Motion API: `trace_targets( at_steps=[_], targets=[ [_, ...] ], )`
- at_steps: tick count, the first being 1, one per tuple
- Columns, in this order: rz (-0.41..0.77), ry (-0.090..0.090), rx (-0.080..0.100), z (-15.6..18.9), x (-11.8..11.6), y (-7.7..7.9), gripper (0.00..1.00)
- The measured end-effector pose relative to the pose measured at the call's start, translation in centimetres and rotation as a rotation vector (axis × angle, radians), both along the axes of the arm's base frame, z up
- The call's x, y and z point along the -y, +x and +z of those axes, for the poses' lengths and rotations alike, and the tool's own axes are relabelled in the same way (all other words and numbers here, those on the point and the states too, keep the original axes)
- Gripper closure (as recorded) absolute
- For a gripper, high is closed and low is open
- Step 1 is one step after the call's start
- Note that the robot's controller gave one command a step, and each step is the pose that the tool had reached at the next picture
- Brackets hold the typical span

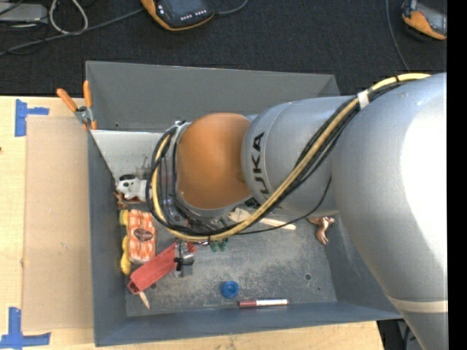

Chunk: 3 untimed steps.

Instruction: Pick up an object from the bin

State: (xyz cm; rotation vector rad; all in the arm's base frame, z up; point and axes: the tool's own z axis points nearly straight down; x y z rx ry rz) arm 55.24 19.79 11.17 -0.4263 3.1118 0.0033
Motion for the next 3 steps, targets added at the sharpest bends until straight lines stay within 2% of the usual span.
trace_targets(
  at_steps=[1, 2, 3],
  targets=[
    [0.056, -0.004, -0.011, -3.2, -1.9, -2.1, 1.0],
    [0.055, -0.003, -0.011, -3.2, -1.9, -2.1, 1.0],
    [0.074, -0.006, -0.017, 3.1, -2.2, -2.6, 1.0]
  ],
)
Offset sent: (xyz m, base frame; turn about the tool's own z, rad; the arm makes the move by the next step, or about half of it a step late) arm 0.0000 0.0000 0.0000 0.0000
